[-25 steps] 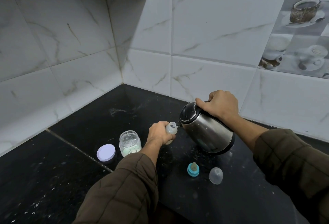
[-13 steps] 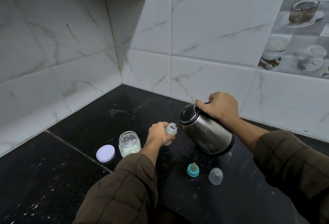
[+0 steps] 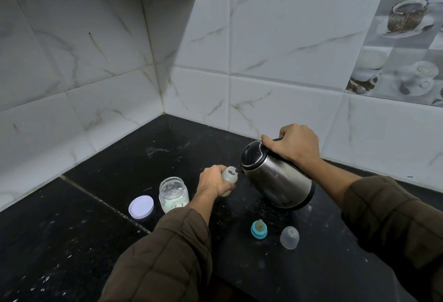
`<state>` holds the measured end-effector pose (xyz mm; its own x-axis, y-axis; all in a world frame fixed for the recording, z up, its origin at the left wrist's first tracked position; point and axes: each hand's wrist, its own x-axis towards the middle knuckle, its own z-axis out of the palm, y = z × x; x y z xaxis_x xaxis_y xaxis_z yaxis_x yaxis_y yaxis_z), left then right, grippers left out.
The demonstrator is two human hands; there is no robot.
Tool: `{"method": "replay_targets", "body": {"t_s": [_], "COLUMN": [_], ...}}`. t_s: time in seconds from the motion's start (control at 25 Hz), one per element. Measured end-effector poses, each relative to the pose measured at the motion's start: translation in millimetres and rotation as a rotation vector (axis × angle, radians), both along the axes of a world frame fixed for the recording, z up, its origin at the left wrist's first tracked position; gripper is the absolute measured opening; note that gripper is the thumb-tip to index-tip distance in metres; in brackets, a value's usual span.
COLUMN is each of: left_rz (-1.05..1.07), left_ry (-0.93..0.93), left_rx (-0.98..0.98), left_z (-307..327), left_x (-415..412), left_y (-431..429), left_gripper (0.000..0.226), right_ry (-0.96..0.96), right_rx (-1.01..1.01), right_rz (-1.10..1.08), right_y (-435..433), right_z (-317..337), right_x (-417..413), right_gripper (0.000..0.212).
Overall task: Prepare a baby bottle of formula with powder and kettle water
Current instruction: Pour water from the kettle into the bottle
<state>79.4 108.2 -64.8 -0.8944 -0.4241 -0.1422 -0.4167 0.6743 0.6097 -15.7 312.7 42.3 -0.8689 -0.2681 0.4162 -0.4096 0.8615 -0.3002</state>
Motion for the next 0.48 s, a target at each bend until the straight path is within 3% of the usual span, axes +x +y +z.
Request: {"method": "replay_targets", "body": {"t_s": [0.48], "left_rz": [0.003], "left_ry": [0.006], "left_rx": [0.007], "left_z": [-1.5], "left_x": [1.2], "left_y": [0.3], "left_gripper": [0.053], "right_ry": [-0.012], "right_rx": [0.008], "right_rz": [-0.003], "right_y": [-0.6], "right_z": [-0.6], "right_x": [0.7], "right_gripper": [0.063]}}
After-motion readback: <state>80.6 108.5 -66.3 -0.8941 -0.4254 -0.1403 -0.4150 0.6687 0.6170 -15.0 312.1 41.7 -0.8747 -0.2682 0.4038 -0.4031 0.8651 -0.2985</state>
